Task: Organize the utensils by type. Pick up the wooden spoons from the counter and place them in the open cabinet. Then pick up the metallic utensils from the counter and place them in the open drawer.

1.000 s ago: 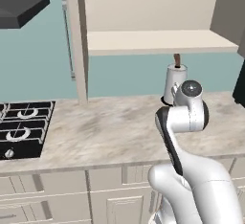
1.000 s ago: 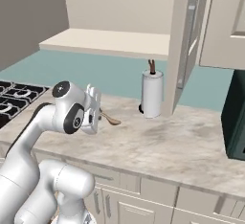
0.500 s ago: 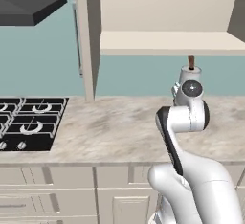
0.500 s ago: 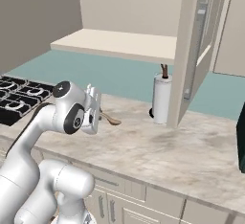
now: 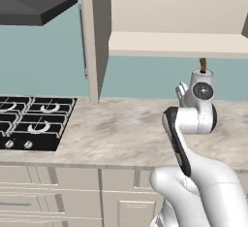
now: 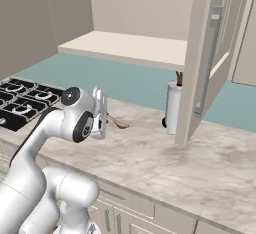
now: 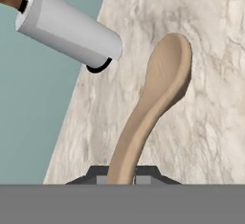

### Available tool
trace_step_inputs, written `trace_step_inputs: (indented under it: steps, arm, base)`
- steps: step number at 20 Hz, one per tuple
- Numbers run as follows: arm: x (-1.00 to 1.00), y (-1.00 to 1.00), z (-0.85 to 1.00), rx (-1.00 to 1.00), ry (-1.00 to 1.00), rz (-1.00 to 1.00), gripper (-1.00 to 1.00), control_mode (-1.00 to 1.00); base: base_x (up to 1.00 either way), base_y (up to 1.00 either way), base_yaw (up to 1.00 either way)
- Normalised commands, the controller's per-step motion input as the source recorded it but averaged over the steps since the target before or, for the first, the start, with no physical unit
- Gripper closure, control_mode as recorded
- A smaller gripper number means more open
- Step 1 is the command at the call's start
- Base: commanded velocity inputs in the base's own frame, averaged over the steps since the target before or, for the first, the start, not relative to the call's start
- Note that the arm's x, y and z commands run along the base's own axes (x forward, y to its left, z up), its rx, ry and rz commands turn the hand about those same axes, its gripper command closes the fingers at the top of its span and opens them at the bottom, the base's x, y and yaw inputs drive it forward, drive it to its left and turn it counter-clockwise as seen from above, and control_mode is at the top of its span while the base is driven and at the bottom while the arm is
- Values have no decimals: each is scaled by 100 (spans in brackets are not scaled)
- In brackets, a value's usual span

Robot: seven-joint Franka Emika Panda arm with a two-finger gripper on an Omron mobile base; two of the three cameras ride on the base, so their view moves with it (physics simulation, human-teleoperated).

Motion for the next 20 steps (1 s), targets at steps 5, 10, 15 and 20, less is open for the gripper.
trace_step_inputs:
  steps: [5, 10, 15, 20]
  arm:
    - [0, -11, 23, 0, -20, 5, 100, -100]
    - [0, 0, 65, -4, -19, 0, 100, -100]
    - [4, -4, 100, 0, -21, 0, 100, -100]
    - [17, -15, 100, 4, -9, 0, 100, -100]
  base:
    - [0, 0, 0]
    - [0, 0, 0]
    - [0, 0, 0]
    - [0, 0, 0]
